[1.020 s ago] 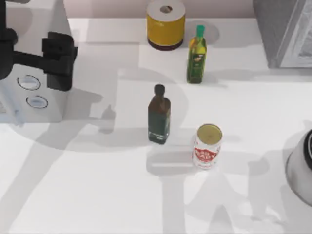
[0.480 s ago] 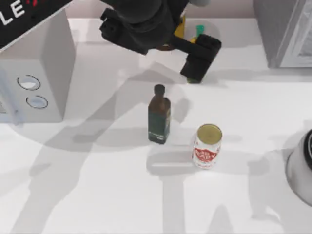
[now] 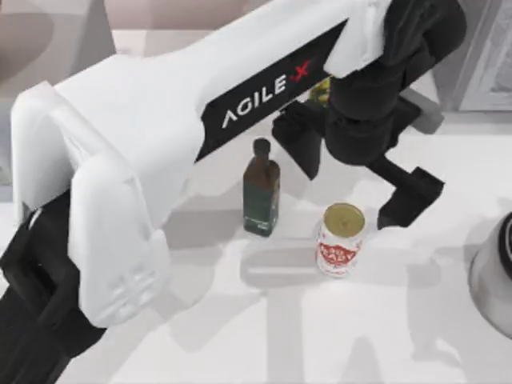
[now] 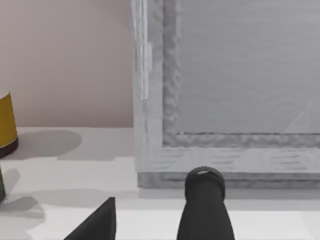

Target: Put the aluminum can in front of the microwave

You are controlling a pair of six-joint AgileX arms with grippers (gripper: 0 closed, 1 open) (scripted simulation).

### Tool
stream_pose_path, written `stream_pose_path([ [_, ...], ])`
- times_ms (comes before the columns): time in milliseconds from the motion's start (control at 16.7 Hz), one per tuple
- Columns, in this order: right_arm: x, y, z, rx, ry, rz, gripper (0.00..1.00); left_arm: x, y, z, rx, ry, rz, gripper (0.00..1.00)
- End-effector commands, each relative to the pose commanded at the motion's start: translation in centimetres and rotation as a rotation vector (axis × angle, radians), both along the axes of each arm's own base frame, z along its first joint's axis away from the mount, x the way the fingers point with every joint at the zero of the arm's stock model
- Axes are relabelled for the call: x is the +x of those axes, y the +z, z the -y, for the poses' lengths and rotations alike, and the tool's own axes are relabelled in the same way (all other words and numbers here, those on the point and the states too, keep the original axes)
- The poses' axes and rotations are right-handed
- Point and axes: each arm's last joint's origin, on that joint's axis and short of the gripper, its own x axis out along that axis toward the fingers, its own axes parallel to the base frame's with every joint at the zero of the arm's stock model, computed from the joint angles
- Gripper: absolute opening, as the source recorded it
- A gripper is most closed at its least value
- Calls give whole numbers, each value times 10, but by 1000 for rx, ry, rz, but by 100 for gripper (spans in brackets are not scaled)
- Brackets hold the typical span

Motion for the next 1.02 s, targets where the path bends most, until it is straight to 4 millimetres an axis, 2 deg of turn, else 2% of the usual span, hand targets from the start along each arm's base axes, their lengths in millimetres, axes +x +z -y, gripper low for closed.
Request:
stream_pose_path([
  [180,0,0,0,0,0,0,100,1,-16,6,42,-6,-32,100],
  [600,0,0,0,0,0,0,100,3,-21,6,42,-3,-33,100],
  [1020,0,0,0,0,0,0,100,0,-65,13,41,-8,-32,100],
])
